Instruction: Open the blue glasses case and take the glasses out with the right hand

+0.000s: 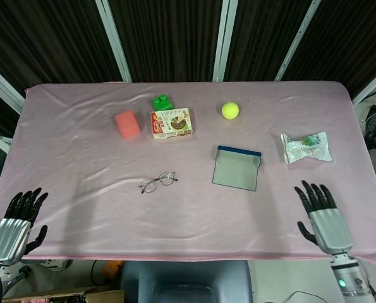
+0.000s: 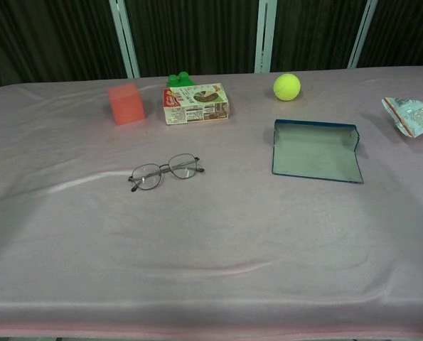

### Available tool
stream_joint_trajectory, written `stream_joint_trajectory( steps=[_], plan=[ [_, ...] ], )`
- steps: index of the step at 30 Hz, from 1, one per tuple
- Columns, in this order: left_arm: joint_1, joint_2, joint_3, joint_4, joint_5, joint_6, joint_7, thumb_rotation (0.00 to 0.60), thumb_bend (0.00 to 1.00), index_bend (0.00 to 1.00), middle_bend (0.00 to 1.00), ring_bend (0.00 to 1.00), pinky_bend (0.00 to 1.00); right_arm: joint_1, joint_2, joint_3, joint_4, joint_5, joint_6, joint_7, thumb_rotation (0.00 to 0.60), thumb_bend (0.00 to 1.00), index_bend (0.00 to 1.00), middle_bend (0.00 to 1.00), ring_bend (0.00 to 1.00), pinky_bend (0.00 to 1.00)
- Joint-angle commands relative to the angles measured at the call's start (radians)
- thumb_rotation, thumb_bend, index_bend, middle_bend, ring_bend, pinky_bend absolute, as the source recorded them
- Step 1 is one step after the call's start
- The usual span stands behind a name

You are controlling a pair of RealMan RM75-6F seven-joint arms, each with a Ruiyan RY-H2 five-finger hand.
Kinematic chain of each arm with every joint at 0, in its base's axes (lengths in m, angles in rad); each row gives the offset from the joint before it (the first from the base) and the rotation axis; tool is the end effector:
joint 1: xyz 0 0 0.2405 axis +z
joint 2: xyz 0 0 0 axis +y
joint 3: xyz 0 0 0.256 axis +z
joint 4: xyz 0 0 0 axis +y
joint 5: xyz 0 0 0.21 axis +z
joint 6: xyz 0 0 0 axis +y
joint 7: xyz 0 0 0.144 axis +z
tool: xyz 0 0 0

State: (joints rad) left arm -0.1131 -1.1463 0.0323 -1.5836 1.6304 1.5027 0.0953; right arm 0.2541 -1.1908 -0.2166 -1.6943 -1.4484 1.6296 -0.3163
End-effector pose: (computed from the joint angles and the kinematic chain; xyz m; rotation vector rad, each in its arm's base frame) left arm -0.2979 0.1710 0.1370 -1.5771 -0.7975 -0.8826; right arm -0.2812 -0.1721 0.1209 1.5693 -0.7586 0.7746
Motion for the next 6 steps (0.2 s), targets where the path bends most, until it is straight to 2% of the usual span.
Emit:
stream_joint_trajectory(
  steps=[1, 6],
  plan=[
    [-0.002, 0.001, 0.004, 0.0, 0.002, -0.008, -0.001, 0.6, 0.41, 0.0, 0.0, 0.0, 0.0, -0.055, 0.025, 0.011, 0.018, -0.07, 0.058, 0.068, 0.6, 0.45, 0.0, 0.0, 0.0, 0.0],
    [-0.008, -0.004, 0.008, -0.001, 0.0, -0.03, 0.017, 0.6, 0.41, 0.0, 0.0, 0.0, 0.0, -0.063, 0.034, 0.032, 0.013, -0.077, 0.014, 0.073, 0.6, 0.45, 0.0, 0.0, 0.0, 0.0]
  ],
)
